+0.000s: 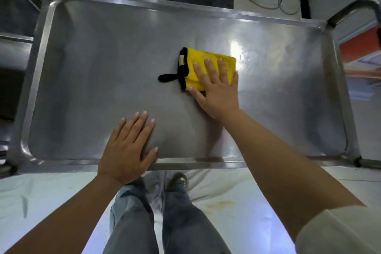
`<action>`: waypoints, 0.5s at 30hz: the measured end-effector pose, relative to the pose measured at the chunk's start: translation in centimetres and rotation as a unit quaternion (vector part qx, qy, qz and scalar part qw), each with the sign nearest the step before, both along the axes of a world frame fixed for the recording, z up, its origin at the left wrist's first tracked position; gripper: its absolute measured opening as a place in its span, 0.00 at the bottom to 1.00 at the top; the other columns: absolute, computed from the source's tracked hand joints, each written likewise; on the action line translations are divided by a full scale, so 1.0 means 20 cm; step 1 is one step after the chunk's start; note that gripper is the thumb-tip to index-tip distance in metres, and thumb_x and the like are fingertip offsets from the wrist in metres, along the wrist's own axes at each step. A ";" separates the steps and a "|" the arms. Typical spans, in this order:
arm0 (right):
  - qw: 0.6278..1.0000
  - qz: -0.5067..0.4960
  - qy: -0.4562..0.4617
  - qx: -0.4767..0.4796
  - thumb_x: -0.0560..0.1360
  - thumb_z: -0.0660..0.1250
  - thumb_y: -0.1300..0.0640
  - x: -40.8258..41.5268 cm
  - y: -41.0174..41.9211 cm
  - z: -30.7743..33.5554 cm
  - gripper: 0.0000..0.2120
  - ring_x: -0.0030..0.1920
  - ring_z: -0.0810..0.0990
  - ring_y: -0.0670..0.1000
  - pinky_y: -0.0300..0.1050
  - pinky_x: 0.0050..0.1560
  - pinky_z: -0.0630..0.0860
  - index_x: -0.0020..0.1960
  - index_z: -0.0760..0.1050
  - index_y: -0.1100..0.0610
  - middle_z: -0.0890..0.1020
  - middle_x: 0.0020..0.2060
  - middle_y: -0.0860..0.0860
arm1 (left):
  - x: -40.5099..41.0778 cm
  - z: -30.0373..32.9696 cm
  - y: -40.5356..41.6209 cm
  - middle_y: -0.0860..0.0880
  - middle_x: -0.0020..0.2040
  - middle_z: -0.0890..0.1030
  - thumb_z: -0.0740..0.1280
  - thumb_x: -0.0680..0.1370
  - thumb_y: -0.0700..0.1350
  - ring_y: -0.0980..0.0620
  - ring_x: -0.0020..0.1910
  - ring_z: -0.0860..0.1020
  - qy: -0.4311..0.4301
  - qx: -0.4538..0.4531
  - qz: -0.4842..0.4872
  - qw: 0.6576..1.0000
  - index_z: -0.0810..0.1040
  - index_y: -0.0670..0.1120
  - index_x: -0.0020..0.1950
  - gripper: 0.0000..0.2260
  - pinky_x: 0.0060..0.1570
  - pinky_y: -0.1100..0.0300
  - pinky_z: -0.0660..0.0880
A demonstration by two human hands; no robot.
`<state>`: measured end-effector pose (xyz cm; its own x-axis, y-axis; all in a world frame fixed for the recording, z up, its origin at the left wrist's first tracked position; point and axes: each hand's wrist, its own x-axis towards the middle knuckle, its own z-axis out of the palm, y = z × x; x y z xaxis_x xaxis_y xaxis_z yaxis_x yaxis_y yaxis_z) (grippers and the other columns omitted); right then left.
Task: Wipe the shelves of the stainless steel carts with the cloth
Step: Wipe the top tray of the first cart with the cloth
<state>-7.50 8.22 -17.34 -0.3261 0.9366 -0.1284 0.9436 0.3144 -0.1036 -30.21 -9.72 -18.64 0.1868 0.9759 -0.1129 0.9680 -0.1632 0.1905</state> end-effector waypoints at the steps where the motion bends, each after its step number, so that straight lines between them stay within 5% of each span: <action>1: 0.999 -0.036 -0.002 0.007 0.76 0.48 0.31 0.07 -0.03 0.00 0.32 0.78 0.44 0.55 0.69 0.71 0.47 0.77 0.48 0.39 0.50 0.79 0.46 | 0.00 0.00 0.00 0.43 0.77 0.59 0.52 0.79 0.61 0.45 0.77 0.56 0.001 -0.003 -0.002 1.000 0.58 0.46 0.78 0.31 0.75 0.45 0.53; 6: 0.982 -0.188 0.001 -0.011 0.74 0.41 0.29 0.34 -0.25 0.01 0.33 0.78 0.42 0.55 0.71 0.70 0.47 0.77 0.46 0.39 0.48 0.79 0.45 | -0.01 0.00 0.00 0.43 0.78 0.58 0.51 0.79 0.62 0.43 0.77 0.56 0.009 -0.010 -0.006 1.000 0.59 0.45 0.77 0.31 0.75 0.44 0.53; 10: 0.938 -0.341 0.052 -0.031 0.76 0.44 0.29 0.09 -0.43 0.00 0.34 0.78 0.38 0.55 0.73 0.70 0.42 0.78 0.46 0.40 0.46 0.79 0.46 | -0.02 0.00 0.00 0.41 0.77 0.60 0.51 0.79 0.61 0.42 0.76 0.58 0.012 -0.012 -0.017 1.000 0.60 0.44 0.77 0.31 0.74 0.44 0.55; 15: 0.980 -0.199 0.029 -0.011 0.77 0.44 0.30 -0.25 -0.72 0.01 0.33 0.78 0.41 0.58 0.70 0.70 0.39 0.78 0.50 0.43 0.49 0.79 0.49 | -0.02 0.00 0.01 0.40 0.76 0.61 0.52 0.79 0.59 0.41 0.75 0.59 -0.005 -0.010 -0.020 1.000 0.63 0.43 0.76 0.30 0.74 0.43 0.55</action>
